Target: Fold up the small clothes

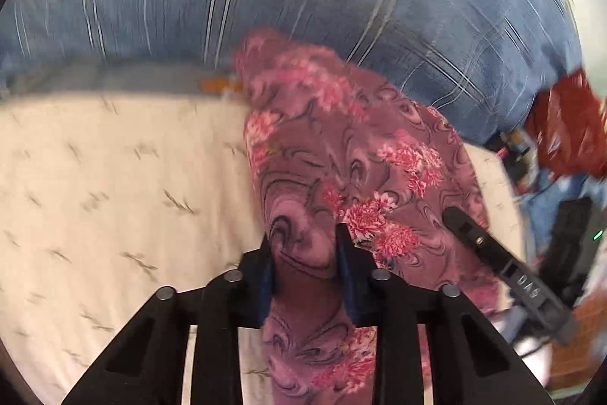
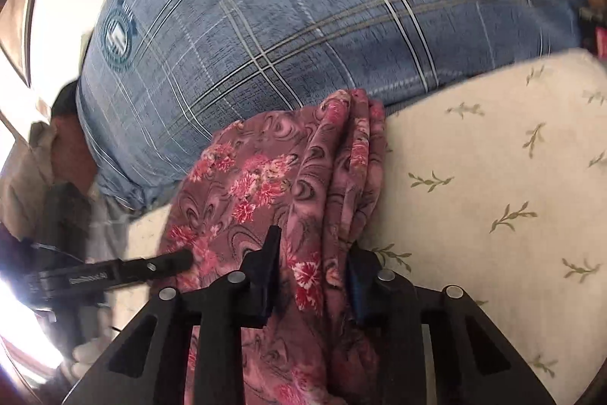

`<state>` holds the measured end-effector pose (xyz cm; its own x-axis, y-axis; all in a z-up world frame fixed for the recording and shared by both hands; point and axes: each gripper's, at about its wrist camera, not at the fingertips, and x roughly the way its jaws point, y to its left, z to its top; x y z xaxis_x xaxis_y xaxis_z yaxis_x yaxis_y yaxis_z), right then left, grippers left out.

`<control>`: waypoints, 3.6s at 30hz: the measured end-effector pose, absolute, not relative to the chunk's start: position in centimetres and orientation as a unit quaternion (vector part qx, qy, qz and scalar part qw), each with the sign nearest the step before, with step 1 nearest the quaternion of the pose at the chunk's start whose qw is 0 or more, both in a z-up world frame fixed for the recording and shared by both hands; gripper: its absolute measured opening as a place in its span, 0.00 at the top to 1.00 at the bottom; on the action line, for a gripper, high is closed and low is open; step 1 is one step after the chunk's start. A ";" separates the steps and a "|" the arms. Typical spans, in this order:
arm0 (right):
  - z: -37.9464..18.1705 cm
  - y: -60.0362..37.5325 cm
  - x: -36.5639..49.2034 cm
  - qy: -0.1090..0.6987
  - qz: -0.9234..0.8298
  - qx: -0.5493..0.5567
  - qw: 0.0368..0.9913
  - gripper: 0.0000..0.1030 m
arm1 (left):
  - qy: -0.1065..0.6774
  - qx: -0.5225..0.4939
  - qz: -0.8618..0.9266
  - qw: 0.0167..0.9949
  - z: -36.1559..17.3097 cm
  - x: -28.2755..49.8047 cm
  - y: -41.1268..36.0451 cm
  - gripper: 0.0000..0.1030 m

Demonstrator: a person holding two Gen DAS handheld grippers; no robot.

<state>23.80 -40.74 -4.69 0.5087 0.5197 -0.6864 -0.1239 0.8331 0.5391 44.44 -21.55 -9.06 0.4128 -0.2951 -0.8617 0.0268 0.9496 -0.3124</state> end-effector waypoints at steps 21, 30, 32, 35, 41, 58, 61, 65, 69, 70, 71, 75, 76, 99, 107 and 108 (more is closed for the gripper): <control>2.2 -23.7 14.0 0.399 0.231 0.150 0.875 0.75 | 0.445 -0.078 -0.036 0.891 0.4 27.9 -9.4 0.94; -1.9 -30.6 15.6 0.456 0.116 0.256 0.845 0.67 | 0.541 -0.212 -0.035 0.813 -5.8 30.7 -4.2 0.67; -3.2 -32.3 15.5 0.463 0.119 0.287 0.830 0.63 | 0.544 -0.220 -0.060 0.808 -6.4 31.6 -5.7 0.51; -4.6 -33.5 16.1 0.465 0.141 0.330 0.809 0.51 | 0.561 -0.238 -0.103 0.786 -8.1 33.7 -8.2 0.45; -6.7 -34.2 17.7 0.471 0.190 0.362 0.781 0.34 | 0.570 -0.294 -0.143 0.754 -11.0 36.3 -10.6 0.33; 0.0 -26.5 15.4 0.413 0.249 0.221 0.847 0.73 | 0.522 -0.222 -0.108 0.817 -2.3 28.9 -8.5 0.78; 0.8 -24.6 14.5 0.409 0.270 0.231 0.840 0.73 | 0.516 -0.233 -0.100 0.818 -0.9 26.2 -5.4 0.78; 0.8 -21.4 13.6 0.412 0.293 0.232 0.831 0.73 | 0.514 -0.239 -0.083 0.820 0.1 22.8 -1.4 0.77; 0.0 -18.8 12.6 0.422 0.305 0.232 0.822 0.73 | 0.519 -0.250 -0.073 0.814 -0.3 20.7 0.8 0.77; -0.5 -18.1 12.3 0.426 0.305 0.232 0.819 0.73 | 0.522 -0.252 -0.071 0.812 -0.6 20.3 1.3 0.77; -0.9 -17.7 12.1 0.429 0.304 0.231 0.818 0.73 | 0.526 -0.253 -0.069 0.809 -1.2 20.0 1.7 0.76; -3.4 -16.8 11.7 0.451 0.288 0.222 0.815 0.73 | 0.551 -0.231 -0.042 0.801 -4.6 20.2 2.1 0.62; -4.4 -16.8 11.7 0.463 0.273 0.219 0.815 0.71 | 0.554 -0.233 -0.042 0.798 -5.2 20.1 2.4 0.51; -5.6 -16.6 16.4 0.445 0.225 0.145 0.855 0.61 | 0.512 -0.147 -0.016 0.846 -5.0 24.6 2.0 0.23; -5.0 -16.5 16.2 0.450 0.223 0.140 0.853 0.61 | 0.510 -0.132 0.000 0.850 -4.0 23.5 1.2 0.24; -4.7 -16.4 16.0 0.451 0.218 0.136 0.854 0.60 | 0.506 -0.125 0.001 0.854 -3.2 22.8 1.0 0.25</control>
<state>16.03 -16.41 -4.67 0.4970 0.4960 -0.7120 -0.2507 0.8676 0.4295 22.77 1.04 -3.19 0.4880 -0.1252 -0.8638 -0.1269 0.9690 -0.2121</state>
